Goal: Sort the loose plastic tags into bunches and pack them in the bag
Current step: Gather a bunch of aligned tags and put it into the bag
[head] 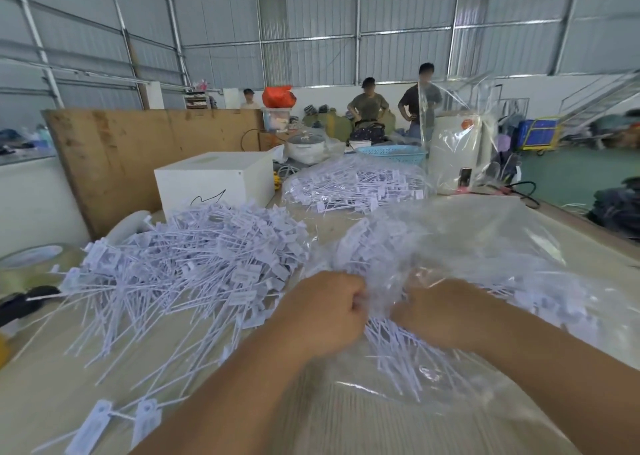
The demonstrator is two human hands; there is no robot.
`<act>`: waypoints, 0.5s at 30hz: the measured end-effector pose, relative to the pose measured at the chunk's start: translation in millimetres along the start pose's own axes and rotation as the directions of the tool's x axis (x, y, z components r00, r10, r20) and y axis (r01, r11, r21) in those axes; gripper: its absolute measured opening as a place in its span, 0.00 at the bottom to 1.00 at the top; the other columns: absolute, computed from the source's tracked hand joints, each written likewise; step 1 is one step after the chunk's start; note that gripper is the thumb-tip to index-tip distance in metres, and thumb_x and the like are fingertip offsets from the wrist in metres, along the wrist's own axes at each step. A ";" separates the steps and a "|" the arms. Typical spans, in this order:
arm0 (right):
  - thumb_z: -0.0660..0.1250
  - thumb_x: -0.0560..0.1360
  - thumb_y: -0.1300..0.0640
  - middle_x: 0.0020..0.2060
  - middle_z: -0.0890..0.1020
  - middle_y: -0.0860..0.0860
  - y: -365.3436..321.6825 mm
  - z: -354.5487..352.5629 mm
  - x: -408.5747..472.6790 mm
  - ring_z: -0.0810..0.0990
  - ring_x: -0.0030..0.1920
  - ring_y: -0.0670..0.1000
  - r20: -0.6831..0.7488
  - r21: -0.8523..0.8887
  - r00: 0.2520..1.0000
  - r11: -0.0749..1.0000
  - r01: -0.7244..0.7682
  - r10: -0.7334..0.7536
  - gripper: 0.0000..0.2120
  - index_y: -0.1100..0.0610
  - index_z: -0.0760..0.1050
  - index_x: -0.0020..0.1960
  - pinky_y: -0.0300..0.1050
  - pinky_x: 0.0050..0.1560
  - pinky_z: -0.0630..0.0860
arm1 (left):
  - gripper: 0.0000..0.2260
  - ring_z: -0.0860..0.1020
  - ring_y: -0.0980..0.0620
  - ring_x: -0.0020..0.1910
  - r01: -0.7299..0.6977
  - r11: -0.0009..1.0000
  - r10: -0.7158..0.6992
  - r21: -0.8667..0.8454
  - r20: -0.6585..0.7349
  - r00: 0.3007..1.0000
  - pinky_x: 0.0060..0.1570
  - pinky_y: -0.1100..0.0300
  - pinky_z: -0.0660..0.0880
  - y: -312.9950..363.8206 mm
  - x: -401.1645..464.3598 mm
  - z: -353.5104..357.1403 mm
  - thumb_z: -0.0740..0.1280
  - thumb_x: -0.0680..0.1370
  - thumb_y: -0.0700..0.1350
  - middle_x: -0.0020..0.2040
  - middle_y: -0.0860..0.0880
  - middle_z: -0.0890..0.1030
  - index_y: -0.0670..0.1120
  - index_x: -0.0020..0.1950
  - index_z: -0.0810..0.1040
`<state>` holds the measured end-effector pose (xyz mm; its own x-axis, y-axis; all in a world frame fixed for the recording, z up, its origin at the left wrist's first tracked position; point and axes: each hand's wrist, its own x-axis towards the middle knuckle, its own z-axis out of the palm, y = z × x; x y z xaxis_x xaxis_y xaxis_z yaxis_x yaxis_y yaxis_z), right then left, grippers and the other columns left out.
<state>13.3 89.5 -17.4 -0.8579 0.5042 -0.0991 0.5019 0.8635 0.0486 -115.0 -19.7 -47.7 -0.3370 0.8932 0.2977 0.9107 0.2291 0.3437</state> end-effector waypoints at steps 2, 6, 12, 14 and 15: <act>0.49 0.83 0.47 0.62 0.77 0.54 -2.8 -0.2 -8.5 0.75 0.56 0.52 0.066 0.018 0.997 0.999 0.035 -0.036 0.17 0.53 0.73 0.61 0.38 0.46 0.66 | 0.13 0.72 0.48 0.39 0.039 0.998 -0.044 0.054 0.100 0.994 0.36 0.59 0.66 -1.6 -0.1 1.5 0.59 0.76 0.43 0.36 0.53 0.70 0.51 0.32 0.64; 0.57 0.81 0.45 0.47 0.78 0.52 -0.2 -16.1 -23.2 0.75 0.43 0.48 0.047 0.169 0.995 0.983 0.074 -0.083 0.14 0.54 0.73 0.45 0.42 0.40 0.67 | 0.12 0.73 0.48 0.42 0.080 0.993 -0.094 0.090 0.169 0.981 0.38 0.57 0.67 -0.5 1.5 0.0 0.60 0.75 0.43 0.39 0.52 0.70 0.52 0.33 0.63; 0.63 0.74 0.52 0.26 0.73 0.53 3.1 -36.1 -23.7 0.72 0.28 0.53 -0.543 0.295 0.838 0.946 0.136 0.049 0.17 0.59 0.66 0.30 0.44 0.28 0.69 | 0.10 0.70 0.50 0.45 0.059 0.993 -0.081 0.106 0.218 0.973 0.41 0.55 0.66 0.9 2.7 -0.6 0.59 0.76 0.50 0.44 0.53 0.69 0.52 0.36 0.64; 0.63 0.73 0.54 0.28 0.75 0.51 -3.6 -25.0 -18.5 0.74 0.31 0.52 -0.688 0.309 0.723 0.927 0.211 0.065 0.12 0.56 0.70 0.33 0.46 0.31 0.71 | 0.11 0.69 0.50 0.52 0.109 0.994 -0.113 0.031 0.178 0.977 0.51 0.52 0.69 0.5 2.5 -1.5 0.60 0.71 0.59 0.47 0.55 0.68 0.52 0.39 0.67; 0.64 0.73 0.55 0.31 0.76 0.50 -9.1 -18.2 -16.3 0.75 0.34 0.52 -0.728 0.270 0.685 0.930 0.248 0.028 0.08 0.55 0.73 0.36 0.47 0.33 0.73 | 0.14 0.67 0.51 0.55 0.120 0.992 -0.123 0.033 0.137 0.983 0.56 0.52 0.68 -0.7 2.1 -1.5 0.59 0.68 0.62 0.50 0.55 0.68 0.54 0.44 0.70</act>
<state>20.7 73.6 1.9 -0.6538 0.3756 0.6569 0.2836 0.9265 -0.2475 -116.6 -18.6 -45.9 -0.4108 0.9027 0.1281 0.8711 0.3472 0.3474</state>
